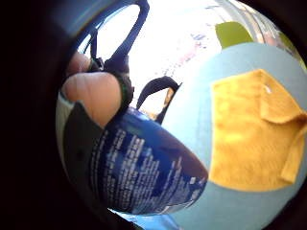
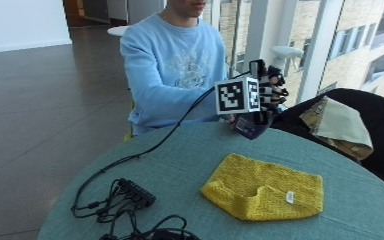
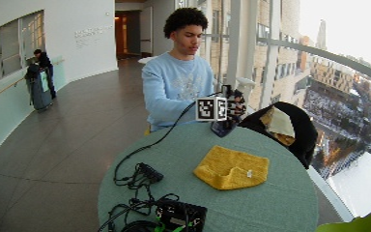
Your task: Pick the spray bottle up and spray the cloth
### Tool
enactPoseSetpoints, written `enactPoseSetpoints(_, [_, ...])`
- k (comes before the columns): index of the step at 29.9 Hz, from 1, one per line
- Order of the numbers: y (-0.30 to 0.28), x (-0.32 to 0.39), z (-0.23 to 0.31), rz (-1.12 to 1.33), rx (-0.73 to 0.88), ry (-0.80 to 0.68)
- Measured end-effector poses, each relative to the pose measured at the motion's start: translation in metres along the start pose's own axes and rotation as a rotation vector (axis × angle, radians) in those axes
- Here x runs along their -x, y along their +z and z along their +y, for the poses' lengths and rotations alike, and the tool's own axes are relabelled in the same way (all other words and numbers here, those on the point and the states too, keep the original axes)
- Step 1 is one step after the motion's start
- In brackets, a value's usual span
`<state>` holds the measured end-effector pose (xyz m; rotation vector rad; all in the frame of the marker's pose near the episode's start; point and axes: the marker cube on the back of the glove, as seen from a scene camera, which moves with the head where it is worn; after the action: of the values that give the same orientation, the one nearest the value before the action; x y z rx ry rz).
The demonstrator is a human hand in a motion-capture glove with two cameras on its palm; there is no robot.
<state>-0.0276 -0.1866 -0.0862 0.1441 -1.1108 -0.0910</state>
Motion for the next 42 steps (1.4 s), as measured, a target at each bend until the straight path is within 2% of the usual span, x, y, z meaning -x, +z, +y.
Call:
enactPoseSetpoints(10, [0.099, -0.014, -0.037, -0.061, -0.003, -0.168])
enactPoseSetpoints(19, [0.135, -0.034, -0.051, -0.058, -0.019, -0.188])
enactPoseSetpoints(31, [0.142, -0.048, -0.048, -0.040, -0.026, -0.204])
enactPoseSetpoints(35, [0.140, -0.051, -0.041, -0.032, 0.040, -0.161])
enactPoseSetpoints(42, [0.086, -0.046, 0.006, 0.205, 0.110, -0.102])
